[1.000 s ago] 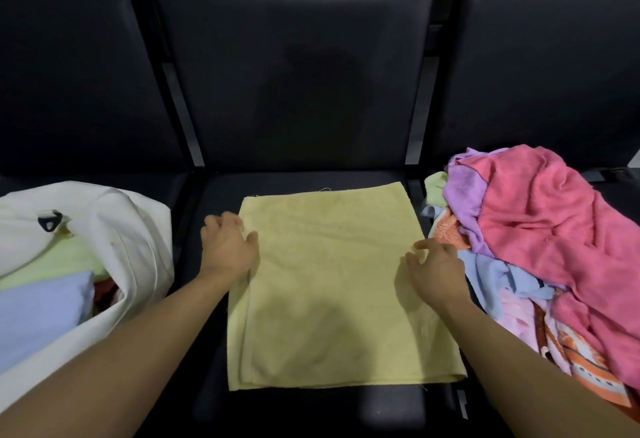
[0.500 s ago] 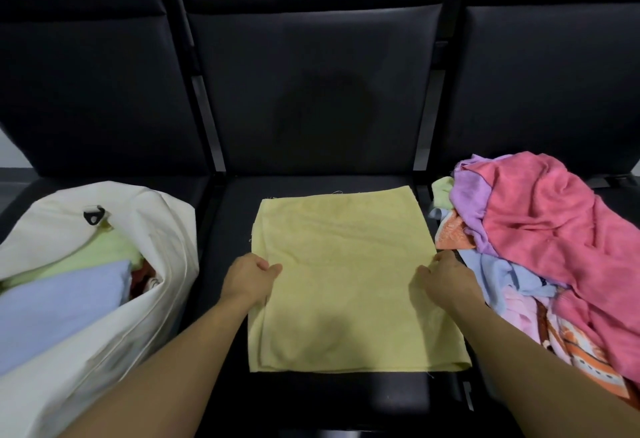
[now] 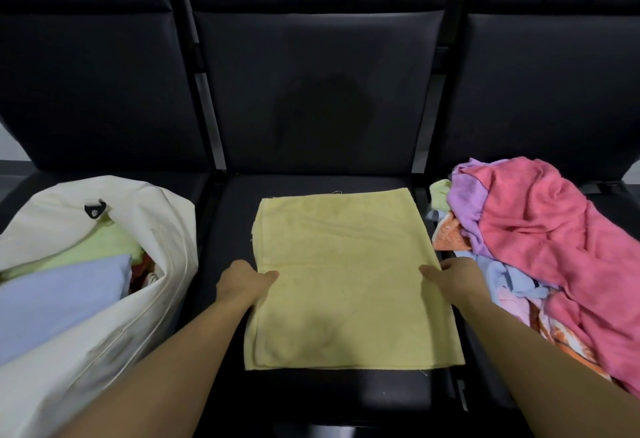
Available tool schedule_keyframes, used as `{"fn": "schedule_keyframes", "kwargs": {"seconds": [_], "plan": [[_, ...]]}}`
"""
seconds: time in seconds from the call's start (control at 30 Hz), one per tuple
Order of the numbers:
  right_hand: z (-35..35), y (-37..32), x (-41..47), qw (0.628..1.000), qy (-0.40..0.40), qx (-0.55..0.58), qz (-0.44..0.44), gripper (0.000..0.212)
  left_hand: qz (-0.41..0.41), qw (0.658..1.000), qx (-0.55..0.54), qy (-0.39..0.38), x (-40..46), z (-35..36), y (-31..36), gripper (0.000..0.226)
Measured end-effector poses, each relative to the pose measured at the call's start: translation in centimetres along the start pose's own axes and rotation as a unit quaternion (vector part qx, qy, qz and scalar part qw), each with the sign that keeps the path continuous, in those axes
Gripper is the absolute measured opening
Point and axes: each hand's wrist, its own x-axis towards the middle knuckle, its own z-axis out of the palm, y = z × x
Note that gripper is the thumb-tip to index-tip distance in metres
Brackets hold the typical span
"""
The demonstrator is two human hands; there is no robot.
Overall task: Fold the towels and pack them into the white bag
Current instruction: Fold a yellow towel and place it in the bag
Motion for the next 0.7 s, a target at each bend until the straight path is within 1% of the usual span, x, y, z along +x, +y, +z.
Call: {"fn": "schedule_keyframes", "kwargs": {"seconds": [0.07, 0.1, 0.17, 0.23, 0.27, 0.3, 0.33, 0.4, 0.43, 0.5, 0.53, 0.6, 0.63, 0.7], "plan": [[-0.3, -0.2, -0.2, 0.998, -0.01, 0.059, 0.007, 0.029, 0.006, 0.998, -0.05, -0.031, 0.3, -0.2, -0.2, 0.037], [-0.6, -0.4, -0.6, 0.996, -0.017, 0.088, 0.005, 0.03, 0.012, 0.996, -0.078, -0.035, 0.4, -0.2, -0.2, 0.034], [-1.0, -0.9, -1.4, 0.989, -0.024, 0.149, -0.002, 0.027, 0.037, 0.987, -0.154, -0.018, 0.3, -0.3, -0.1, 0.029], [-1.4, -1.6, -2.0, 0.98, -0.012, 0.199, -0.019, 0.023, 0.078, 0.969, -0.235, 0.014, 0.3, -0.7, 0.0, 0.024], [-1.5, -1.8, -2.1, 0.976, -0.006, 0.217, -0.034, 0.022, 0.1, 0.961, -0.257, 0.03, 0.2, -1.0, 0.2, 0.024], [-1.7, -2.1, -2.2, 0.971, 0.002, 0.232, -0.05, 0.025, 0.119, 0.954, -0.274, 0.04, 0.2, -1.1, 0.2, 0.027], [-1.9, -2.6, -2.3, 0.967, 0.01, 0.244, -0.067, 0.034, 0.128, 0.947, -0.291, 0.045, 0.2, -1.4, 0.3, 0.03], [-2.3, -3.4, -2.6, 0.951, 0.025, 0.29, -0.108, 0.055, 0.138, 0.927, -0.347, 0.039, -0.4, -2.0, 0.8, 0.029], [-2.5, -3.9, -2.9, 0.937, 0.024, 0.324, -0.129, 0.055, 0.145, 0.911, -0.385, 0.03, -0.7, -2.3, 1.1, 0.029], [-3.1, -5.0, -3.9, 0.907, -0.001, 0.393, -0.154, 0.027, 0.154, 0.868, -0.472, 0.005, -1.4, -2.9, 1.7, 0.033], [-3.5, -5.5, -4.5, 0.892, -0.011, 0.422, -0.16, 0.017, 0.153, 0.846, -0.511, 0.002, -2.0, -3.4, 2.2, 0.036], [-4.5, -6.4, -5.7, 0.876, 0.001, 0.448, -0.179, 0.018, 0.163, 0.812, -0.56, 0.022, -3.1, -4.6, 3.0, 0.03], [-5.0, -6.7, -6.2, 0.876, 0.028, 0.444, -0.187, 0.021, 0.173, 0.806, -0.565, 0.039, -3.4, -5.1, 3.3, 0.025], [-5.5, -6.9, -6.6, 0.885, 0.077, 0.409, -0.208, 0.022, 0.189, 0.817, -0.539, 0.084, -3.8, -6.0, 3.3, 0.023]]}}
